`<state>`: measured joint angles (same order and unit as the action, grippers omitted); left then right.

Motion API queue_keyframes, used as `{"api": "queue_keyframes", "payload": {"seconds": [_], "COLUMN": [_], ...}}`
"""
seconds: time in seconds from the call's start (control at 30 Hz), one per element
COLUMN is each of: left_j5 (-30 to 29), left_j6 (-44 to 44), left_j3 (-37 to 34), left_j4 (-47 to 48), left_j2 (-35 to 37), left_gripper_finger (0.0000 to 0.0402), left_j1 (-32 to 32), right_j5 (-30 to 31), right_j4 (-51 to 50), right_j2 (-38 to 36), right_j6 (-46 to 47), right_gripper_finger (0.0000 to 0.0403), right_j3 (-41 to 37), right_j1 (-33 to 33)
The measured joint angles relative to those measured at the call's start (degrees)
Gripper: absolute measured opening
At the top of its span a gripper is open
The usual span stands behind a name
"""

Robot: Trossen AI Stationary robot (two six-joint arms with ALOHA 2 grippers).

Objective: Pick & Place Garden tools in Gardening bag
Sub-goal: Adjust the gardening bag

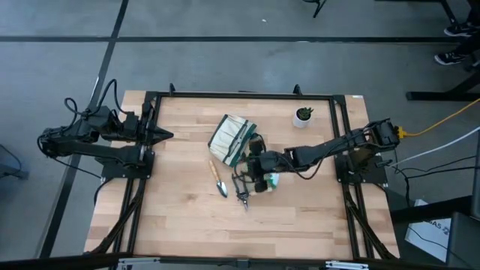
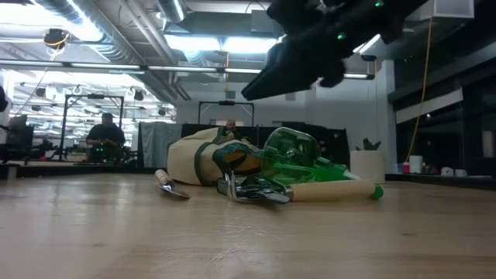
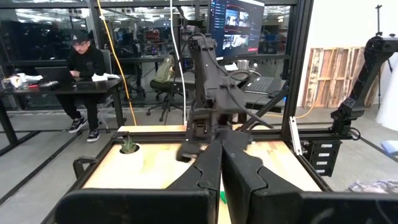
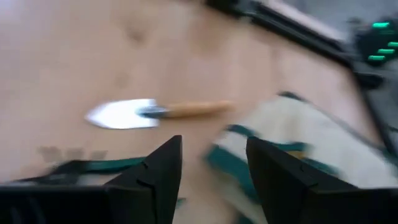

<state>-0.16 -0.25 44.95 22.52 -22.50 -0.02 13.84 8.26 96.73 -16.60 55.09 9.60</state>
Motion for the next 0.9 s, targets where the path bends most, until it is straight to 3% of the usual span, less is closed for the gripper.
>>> {"api": "queue_keyframes", "payload": {"seconds": [0.1,0.53,0.9], "left_j5": [0.0,0.0,0.0], "left_j6": [0.0,0.0,0.0], "left_j3": [0.0,0.0,0.0], "left_j4": [0.0,0.0,0.0], "left_j2": [0.0,0.0,0.0], "left_gripper_finger": [0.0006,0.0006,0.0006], "left_j1": [0.0,0.0,0.0], "right_j5": [2.8,2.7,0.8], "right_j4": [-0.9,0.7,5.3], "right_j2": [0.0,0.0,4.1], "right_j6": [-2.7,-10.3,-14.3], "right_gripper_finger": [0.0185,0.0185,0.0185], "right_j3": [0.0,0.0,0.0], "right_j1": [-2.6,-14.3,-17.5]}}
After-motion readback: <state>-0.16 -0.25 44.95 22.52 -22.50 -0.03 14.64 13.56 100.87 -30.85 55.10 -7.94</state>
